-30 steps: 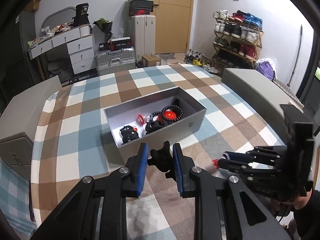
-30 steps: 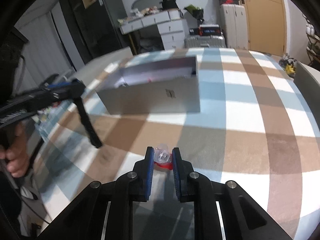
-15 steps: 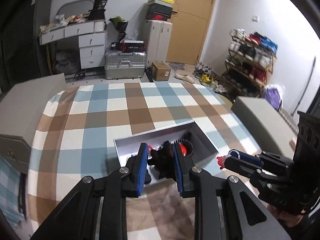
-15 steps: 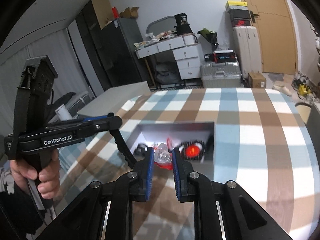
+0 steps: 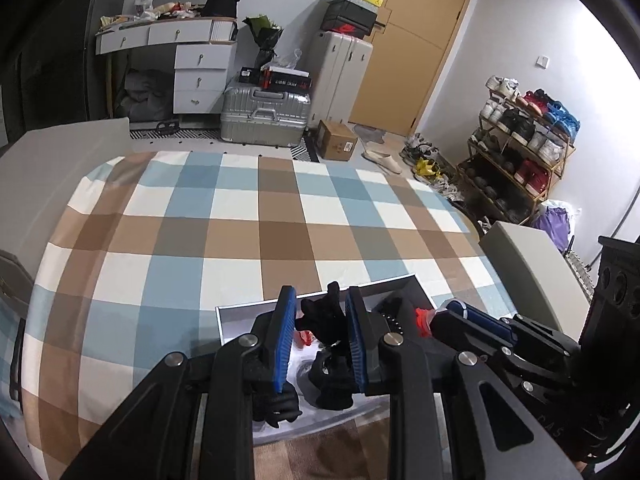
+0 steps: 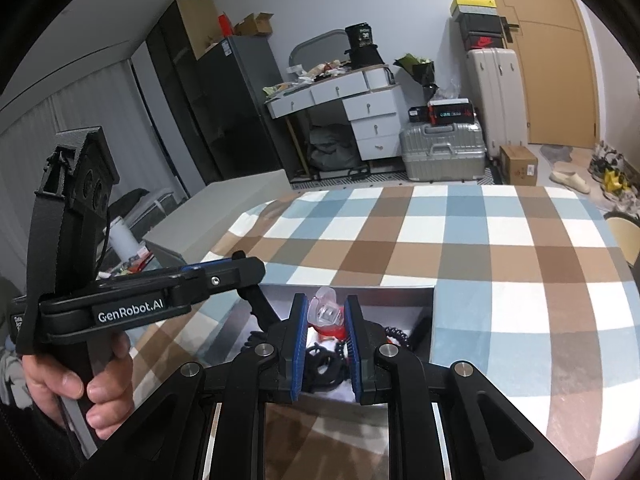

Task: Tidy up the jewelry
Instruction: 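Carry the curved clip and ring over the box and lower them inside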

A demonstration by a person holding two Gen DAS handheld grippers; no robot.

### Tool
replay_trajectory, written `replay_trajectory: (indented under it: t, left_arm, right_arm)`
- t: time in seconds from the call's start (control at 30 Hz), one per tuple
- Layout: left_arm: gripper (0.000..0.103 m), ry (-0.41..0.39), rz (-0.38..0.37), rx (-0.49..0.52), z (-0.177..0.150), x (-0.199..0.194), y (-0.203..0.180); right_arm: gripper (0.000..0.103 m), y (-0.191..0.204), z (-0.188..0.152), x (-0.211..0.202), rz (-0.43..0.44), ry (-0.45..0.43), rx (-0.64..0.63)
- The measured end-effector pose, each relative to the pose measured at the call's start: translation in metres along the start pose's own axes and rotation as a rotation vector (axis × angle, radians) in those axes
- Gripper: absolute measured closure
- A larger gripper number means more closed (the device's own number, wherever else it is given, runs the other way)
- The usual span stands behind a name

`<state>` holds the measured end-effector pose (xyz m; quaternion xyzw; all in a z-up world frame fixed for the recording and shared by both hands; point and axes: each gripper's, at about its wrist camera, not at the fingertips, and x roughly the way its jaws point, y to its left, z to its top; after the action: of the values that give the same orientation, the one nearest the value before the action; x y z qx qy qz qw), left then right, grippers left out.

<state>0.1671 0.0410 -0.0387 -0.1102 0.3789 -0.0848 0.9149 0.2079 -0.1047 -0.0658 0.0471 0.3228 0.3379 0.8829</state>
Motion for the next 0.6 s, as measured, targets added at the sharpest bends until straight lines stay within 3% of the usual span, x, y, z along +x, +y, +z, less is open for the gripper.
replay_trajectory:
  t: [0.43,0.6]
  left_arm:
    - [0.083,0.044,-0.019,-0.017,-0.002,0.015,0.004]
    - [0.079,0.067,-0.021,-0.022,-0.003,0.020,0.005]
  right_arm:
    - [0.085,-0.010,-0.005,0.022,-0.001,0.039,0.014]
    - [0.076,-0.014,-0.007,0.026,0.009,0.042,0.037]
